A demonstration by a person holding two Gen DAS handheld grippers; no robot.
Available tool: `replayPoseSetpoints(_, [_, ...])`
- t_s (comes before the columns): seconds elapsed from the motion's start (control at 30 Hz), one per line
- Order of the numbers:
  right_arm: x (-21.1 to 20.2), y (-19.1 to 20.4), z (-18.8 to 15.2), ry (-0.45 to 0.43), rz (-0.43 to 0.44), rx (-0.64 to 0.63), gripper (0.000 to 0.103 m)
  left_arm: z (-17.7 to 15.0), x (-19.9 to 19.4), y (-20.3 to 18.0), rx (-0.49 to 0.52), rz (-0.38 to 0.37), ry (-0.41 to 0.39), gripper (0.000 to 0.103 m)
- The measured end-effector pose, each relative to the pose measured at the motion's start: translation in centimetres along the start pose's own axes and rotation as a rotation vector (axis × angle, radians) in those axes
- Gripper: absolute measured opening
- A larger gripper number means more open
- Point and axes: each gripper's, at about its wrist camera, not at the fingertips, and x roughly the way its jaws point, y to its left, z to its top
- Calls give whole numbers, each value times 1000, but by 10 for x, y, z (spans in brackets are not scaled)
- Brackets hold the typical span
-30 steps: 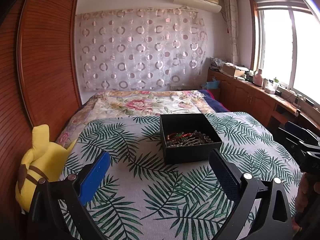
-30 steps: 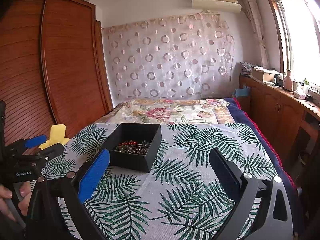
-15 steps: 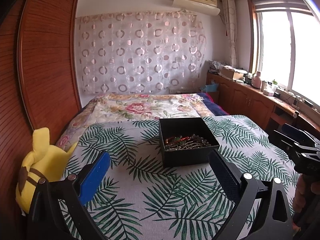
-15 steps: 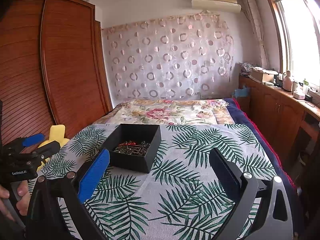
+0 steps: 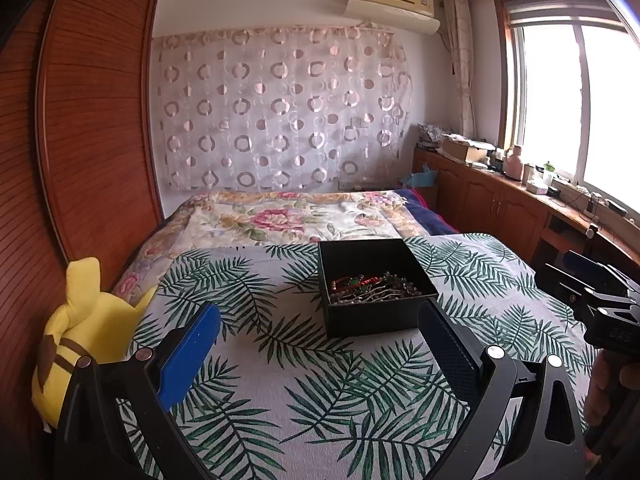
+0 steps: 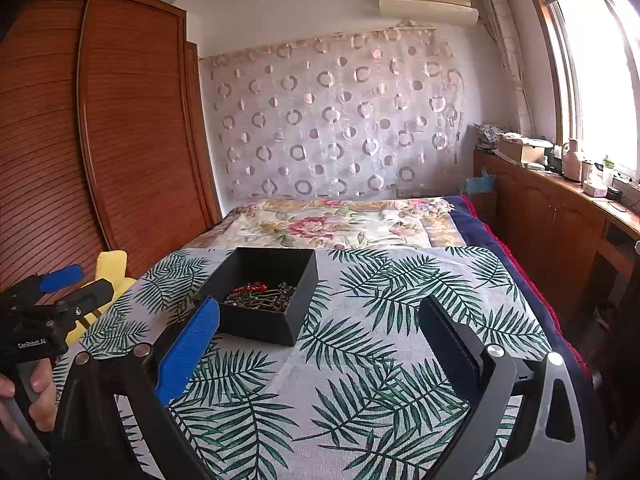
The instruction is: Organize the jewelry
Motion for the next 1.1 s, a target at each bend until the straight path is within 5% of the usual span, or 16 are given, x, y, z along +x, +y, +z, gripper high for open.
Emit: replayPoseSetpoints(1.1, [-1,-2,0,-1,0,3,100,0,-1,0,-3,0,0,95])
